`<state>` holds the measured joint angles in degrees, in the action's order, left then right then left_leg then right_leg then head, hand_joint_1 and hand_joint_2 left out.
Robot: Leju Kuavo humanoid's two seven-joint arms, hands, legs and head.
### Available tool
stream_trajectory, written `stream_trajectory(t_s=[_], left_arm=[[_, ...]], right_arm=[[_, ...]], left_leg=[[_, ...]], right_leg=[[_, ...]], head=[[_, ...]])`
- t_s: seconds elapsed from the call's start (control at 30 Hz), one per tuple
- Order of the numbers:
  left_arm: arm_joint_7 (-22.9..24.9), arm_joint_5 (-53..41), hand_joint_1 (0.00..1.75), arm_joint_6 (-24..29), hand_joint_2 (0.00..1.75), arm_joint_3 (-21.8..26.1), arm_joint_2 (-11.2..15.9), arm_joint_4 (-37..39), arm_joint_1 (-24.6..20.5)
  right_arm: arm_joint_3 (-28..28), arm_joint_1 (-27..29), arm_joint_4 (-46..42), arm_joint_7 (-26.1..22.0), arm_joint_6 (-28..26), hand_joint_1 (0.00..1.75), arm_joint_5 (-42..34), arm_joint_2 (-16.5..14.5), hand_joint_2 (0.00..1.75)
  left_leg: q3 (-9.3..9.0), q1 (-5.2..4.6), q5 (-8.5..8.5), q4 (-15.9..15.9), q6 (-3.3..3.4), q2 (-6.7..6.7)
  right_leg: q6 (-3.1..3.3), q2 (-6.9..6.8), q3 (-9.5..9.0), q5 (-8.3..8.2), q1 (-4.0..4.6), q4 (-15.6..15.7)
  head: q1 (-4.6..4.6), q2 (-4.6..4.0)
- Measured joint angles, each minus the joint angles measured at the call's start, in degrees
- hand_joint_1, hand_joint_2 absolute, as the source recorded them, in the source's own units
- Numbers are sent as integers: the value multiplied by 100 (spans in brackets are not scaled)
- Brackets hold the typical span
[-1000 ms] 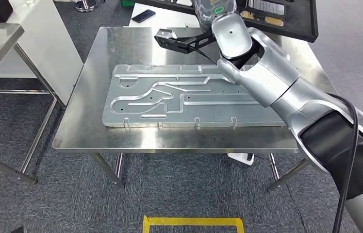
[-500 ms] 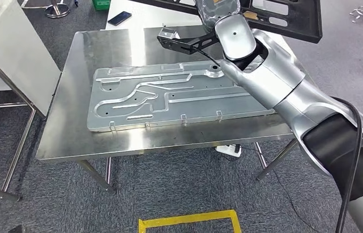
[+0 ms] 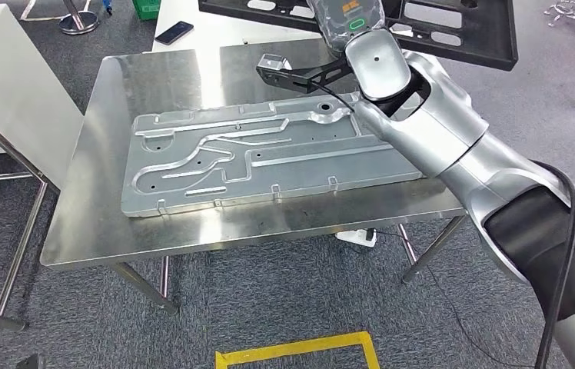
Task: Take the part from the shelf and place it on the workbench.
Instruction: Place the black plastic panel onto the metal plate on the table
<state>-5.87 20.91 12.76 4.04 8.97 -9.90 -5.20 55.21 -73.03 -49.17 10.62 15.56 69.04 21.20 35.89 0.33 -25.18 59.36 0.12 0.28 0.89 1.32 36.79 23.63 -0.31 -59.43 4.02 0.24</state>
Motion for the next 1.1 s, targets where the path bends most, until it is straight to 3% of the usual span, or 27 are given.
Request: stream_trajectory(t_s=[0.1,0.17,0.27,0.3,0.33,0.37,0.43,0.5,0.6,0.67,0.77,0.8,0.83,0.87,0.97,1.03,1.1], left_arm=[[1,-13,0,11,175,0,1,0,-7],[1,-20,0,26,175,0,1,0,-16],[9,-21,0,74,175,0,1,0,-30],[13,-21,0,91,175,0,1,0,-28],[15,-21,0,102,175,0,-1,0,-24],[16,-21,0,109,175,0,-2,0,-22],[17,-19,0,110,175,0,-3,0,-24],[17,-15,0,111,175,0,1,0,-26],[16,-12,0,118,175,0,3,0,-24],[17,-10,0,120,175,0,-1,0,-27],[17,-8,0,130,175,0,-8,0,-28],[17,-8,0,134,175,0,-13,0,-26],[17,-7,0,136,175,0,-20,0,-23],[17,-6,0,138,175,0,-25,0,-21],[17,10,0,153,175,0,-22,0,-20],[16,22,0,158,175,0,-16,0,-16],[15,35,0,162,175,0,-16,0,-9]], right_arm=[[-13,24,-11,0,4,175,3,4,175],[-37,25,-13,-4,3,175,4,16,175],[-62,43,-23,-45,0,175,8,24,175],[-63,67,-25,-60,1,175,8,25,175],[-63,90,-25,-71,3,175,8,26,175],[-64,107,-25,-78,3,175,8,26,175],[-73,114,-26,-87,-3,175,8,25,175],[-83,120,-29,-95,-13,175,9,19,175],[-86,158,-30,-104,-19,175,9,10,175],[-92,162,-30,-105,-24,175,10,-6,175],[-99,181,-25,-115,-34,175,13,-47,175],[-98,198,-20,-124,-34,175,14,-59,175],[-97,214,-11,-136,-34,175,14,-72,175],[-96,225,-1,-146,-35,175,14,-85,175],[-97,226,23,-175,-47,175,22,-113,175],[-97,225,32,-183,-58,175,36,-120,175],[-97,231,45,-187,-64,175,43,-122,175]], left_leg=[[-44,-6,4,-107,61,9],[-82,21,41,-174,125,26],[-105,30,49,-193,170,36],[-107,31,44,-187,173,35],[-108,33,36,-178,172,34],[-110,36,24,-163,165,32],[-105,38,-24,-105,127,24],[-78,25,-68,-38,70,18],[-49,23,-77,-36,0,14],[28,33,-199,118,-48,14],[478,38,-658,1082,-101,13],[636,38,-741,1385,-106,13],[717,37,-720,1507,-102,13],[697,35,-596,1413,-87,12],[222,2,-65,353,22,4],[35,-32,7,-23,75,-3],[2,-41,17,-93,98,-6]], right_leg=[[-82,13,20,-6,-8,15],[-132,-14,109,141,-8,-191],[-171,-56,577,629,-23,-1219],[-182,-60,716,700,-31,-1494],[-189,-65,768,663,-39,-1572],[-193,-72,710,525,-48,-1425],[-194,-91,347,168,-58,-691],[-165,-98,85,25,-44,-168],[-77,-90,65,33,-21,-83],[-11,-88,57,15,-33,-54],[49,-72,48,12,-30,-39],[55,-64,47,15,-21,-41],[60,-58,45,18,-11,-43],[63,-50,43,21,-2,-46],[59,-35,25,31,24,-47],[26,-31,32,23,27,-38],[-32,-28,36,9,24,-16]], head=[[1,0],[17,0],[37,0],[37,0],[38,0],[39,0],[38,0],[31,0],[31,0],[25,0],[14,0],[14,0],[15,0],[15,0],[18,0],[20,0],[19,0]])
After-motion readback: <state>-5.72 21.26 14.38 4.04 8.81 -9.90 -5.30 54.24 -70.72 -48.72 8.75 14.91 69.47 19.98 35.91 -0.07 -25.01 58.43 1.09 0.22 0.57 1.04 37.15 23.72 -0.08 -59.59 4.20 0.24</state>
